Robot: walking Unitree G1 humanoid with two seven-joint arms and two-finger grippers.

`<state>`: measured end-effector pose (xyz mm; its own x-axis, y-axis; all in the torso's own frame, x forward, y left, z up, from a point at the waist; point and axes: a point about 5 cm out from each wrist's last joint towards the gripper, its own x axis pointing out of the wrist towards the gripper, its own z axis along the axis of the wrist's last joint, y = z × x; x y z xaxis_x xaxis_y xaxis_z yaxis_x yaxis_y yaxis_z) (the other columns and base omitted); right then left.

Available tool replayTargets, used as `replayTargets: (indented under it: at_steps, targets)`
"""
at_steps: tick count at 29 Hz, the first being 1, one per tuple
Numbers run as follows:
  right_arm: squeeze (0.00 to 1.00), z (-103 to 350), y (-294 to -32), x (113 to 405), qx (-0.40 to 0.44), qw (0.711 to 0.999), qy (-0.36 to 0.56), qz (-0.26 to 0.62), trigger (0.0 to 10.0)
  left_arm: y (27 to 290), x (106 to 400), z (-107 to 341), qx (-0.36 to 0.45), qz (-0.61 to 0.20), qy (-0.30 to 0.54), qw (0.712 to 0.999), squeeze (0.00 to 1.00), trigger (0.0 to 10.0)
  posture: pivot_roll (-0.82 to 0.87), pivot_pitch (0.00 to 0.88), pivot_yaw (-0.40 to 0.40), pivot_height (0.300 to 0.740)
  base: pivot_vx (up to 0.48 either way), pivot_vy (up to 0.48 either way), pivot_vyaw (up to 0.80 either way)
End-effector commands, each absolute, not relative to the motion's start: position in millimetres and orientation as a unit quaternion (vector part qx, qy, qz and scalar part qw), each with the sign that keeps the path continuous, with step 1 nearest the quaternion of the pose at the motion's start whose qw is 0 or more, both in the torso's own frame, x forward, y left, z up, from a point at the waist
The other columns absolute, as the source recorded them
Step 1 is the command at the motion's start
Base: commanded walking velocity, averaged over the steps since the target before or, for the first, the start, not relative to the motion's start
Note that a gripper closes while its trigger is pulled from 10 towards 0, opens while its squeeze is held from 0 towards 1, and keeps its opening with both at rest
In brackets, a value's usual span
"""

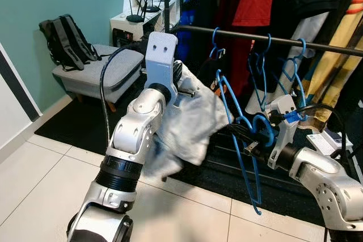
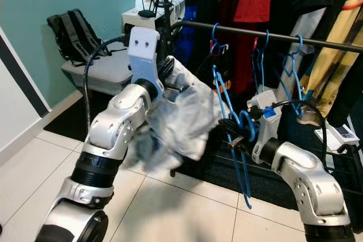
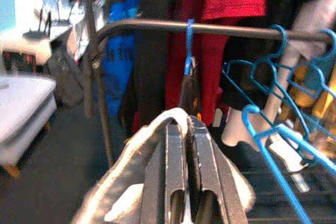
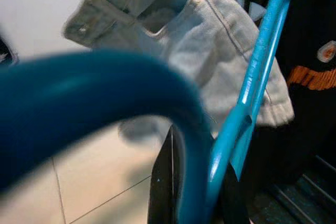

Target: Hang hanger

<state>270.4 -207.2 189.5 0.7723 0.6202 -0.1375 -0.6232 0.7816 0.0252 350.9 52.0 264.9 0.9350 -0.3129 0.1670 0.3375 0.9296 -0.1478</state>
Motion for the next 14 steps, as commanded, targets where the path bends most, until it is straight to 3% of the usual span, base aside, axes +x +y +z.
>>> replayTargets:
  at_steps: [1,14]
  targets:
    - [0.00,195,-209,267,-0.010,0.939,0.060,0.338,10.0,52,350,274,-0.107,-0.170,-0.076,0.977,0.00,10.0,-0.11,0.000,0.010,0.740,0.000,0.000,0.00]
    - [0.00,208,-233,242,0.002,0.932,0.065,0.356,10.0,69,363,273,-0.194,-0.119,-0.036,0.973,0.00,10.0,-0.12,0.000,0.031,0.740,0.000,0.000,0.00]
